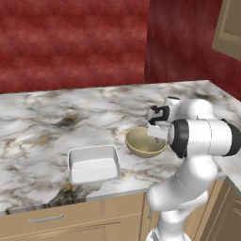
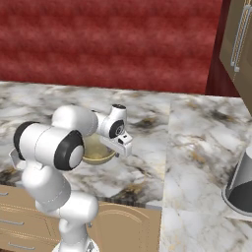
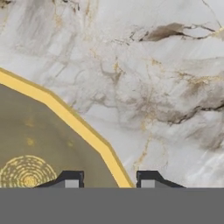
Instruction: Pick the bowl and tupperware and place them in the sink. Then turn on the water.
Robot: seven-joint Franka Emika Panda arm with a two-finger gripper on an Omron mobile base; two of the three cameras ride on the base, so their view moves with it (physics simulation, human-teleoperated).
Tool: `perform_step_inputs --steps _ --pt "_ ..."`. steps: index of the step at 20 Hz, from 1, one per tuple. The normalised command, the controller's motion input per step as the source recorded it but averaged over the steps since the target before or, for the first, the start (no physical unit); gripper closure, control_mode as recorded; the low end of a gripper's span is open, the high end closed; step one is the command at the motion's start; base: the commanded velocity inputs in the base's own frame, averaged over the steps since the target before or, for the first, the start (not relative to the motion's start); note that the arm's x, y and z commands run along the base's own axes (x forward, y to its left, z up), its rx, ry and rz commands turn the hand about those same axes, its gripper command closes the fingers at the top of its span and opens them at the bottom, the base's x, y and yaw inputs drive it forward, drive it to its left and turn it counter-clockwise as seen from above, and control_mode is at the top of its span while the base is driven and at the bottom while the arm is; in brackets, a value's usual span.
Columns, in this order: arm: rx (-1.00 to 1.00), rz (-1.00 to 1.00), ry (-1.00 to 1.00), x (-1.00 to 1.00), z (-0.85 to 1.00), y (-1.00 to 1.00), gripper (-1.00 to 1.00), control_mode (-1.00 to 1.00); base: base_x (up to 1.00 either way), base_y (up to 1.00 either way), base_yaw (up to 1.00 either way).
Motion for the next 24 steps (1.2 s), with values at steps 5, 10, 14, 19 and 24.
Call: perform_step_inputs --steps 5,10,14,19,24 --pt "0.00 0.02 -0.03 -0.42 0.30 -0.11 1.00 -1.00 0.00 0.00 0.00" --pt "0.01 0.03 0.00 -0.43 0.36 -0.11 1.00 -1.00 0.00 0.00 0.00" --pt "0.05 0.06 -0.02 -0.42 0.29 -0.14 1.00 -1.00 0.00 0.00 0.00" --pt "0.08 0.09 -0.09 -0.42 0.32 -0.13 1.00 -1.00 0.00 0.00 0.00" --pt "0.02 0.04 -0.12 -0.24 0.29 0.00 1.00 -1.00 0.00 0.00 0.00"
